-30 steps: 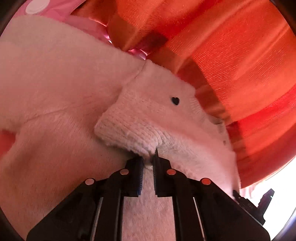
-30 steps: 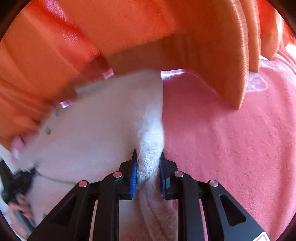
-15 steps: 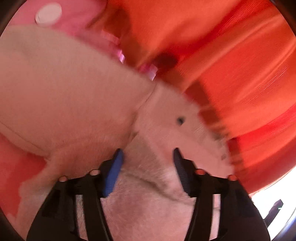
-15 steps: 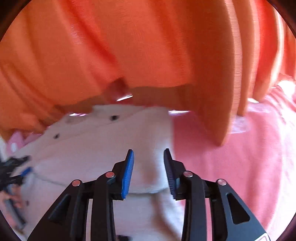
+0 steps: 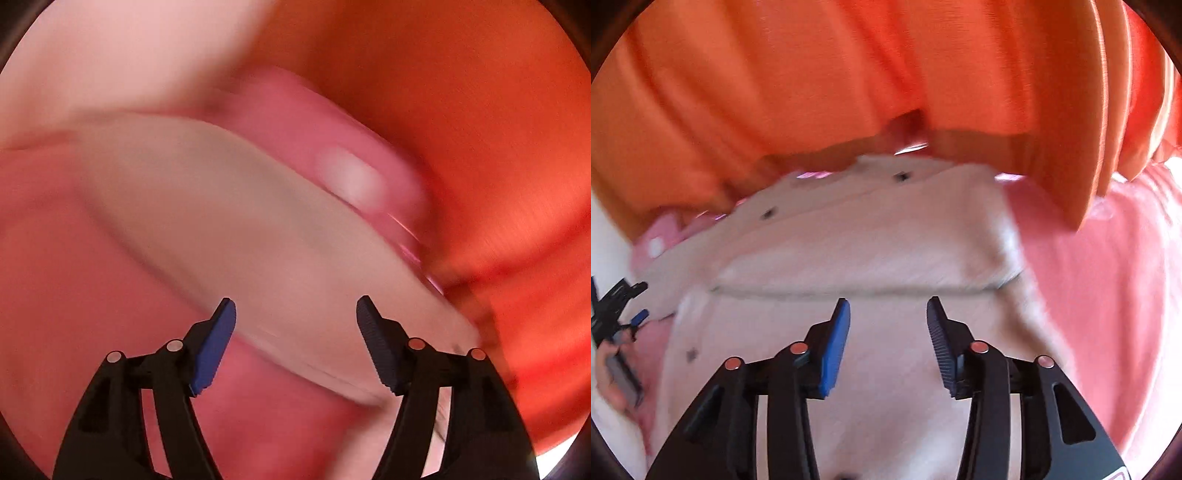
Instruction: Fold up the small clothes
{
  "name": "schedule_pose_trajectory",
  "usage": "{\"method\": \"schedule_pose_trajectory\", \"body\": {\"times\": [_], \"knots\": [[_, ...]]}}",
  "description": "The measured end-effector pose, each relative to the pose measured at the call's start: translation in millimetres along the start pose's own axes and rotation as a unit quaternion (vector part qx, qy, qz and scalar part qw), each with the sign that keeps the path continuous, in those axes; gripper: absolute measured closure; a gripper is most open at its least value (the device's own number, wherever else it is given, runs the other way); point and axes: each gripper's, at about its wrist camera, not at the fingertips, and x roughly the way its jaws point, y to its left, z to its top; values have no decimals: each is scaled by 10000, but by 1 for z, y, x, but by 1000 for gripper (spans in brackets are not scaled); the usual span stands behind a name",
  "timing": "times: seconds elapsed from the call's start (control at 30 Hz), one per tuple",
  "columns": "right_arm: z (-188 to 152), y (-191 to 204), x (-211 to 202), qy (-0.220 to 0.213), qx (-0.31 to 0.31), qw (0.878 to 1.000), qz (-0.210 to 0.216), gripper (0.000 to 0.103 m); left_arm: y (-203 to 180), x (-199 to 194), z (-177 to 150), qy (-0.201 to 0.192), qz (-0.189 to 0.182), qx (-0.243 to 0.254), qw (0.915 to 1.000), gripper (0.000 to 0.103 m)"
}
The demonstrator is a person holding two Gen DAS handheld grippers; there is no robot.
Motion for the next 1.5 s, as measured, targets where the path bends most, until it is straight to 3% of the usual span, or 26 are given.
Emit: {"method": "schedule_pose_trajectory", "body": {"times": [0.13,0.2,0.27,0.3,0.33,0.4,0.47,0.53,0.6,0.67,0.73,0.8,0.87,0.9,0.97,1.07,1.13,1.23,1.33,1.43,1.5], "knots": [[-21,40,2,77,-535,9985,-61,58,87,-3,49,-255,677,-929,9930,33],[-24,50,9,152,-694,9975,0,57,108,3,60,-220,730,-1139,9906,34],[-28,53,16,238,-703,9972,46,56,117,9,68,-306,651,-1178,9904,39],[-30,54,19,280,-698,9972,27,56,116,10,71,-372,656,-1122,9908,56],[-32,54,21,316,-704,9970,10,56,111,14,74,-329,539,-991,9931,92],[-32,51,24,334,-655,9973,-40,56,92,13,78,-331,482,-783,9952,97],[-32,49,23,307,-579,9978,-17,56,42,-6,76,-672,175,-159,9975,97],[-28,45,21,253,-478,9985,11,56,-30,-30,61,-893,-300,742,9928,97],[-24,40,18,209,-340,9992,83,56,-97,-51,34,-946,-871,1448,9811,97],[-21,36,15,180,-267,9994,104,56,-168,-71,-11,-811,-1583,2088,9617,97],[-17,29,14,131,-220,9997,35,55,-228,-78,-72,-365,-2168,2567,9412,97],[-12,20,14,50,-212,9996,-169,54,-262,-69,-133,185,-2381,2847,9284,94],[-7,11,16,-7,-282,9986,-444,50,-274,-47,-199,699,-2227,3058,9230,91],[-4,5,17,-40,-314,9974,-655,50,-270,-38,-222,878,-2082,3130,9225,83],[2,-9,18,28,-223,9952,-948,49,-256,-17,-258,1138,-1629,3142,9283,77],[11,-28,17,111,209,9977,-637,48,-205,-20,-257,1217,-1369,2846,9410,71],[16,-36,18,149,427,9981,-427,44,-181,-21,-237,1005,-1126,2555,9549,59],[25,-45,24,197,764,9968,-137,43,-150,-20,-204,727,-829,2229,9686,57],[42,-39,28,28,883,9961,37,43,-131,-4,-170,696,-668,1725,9803,57],[65,-20,41,-118,778,9969,-24,37,-115,17,-145,866,-684,1252,9860,57],[78,-5,60,4,733,9973,87,35,-104,22,-143,979,-728,1038,9871,57]]}}
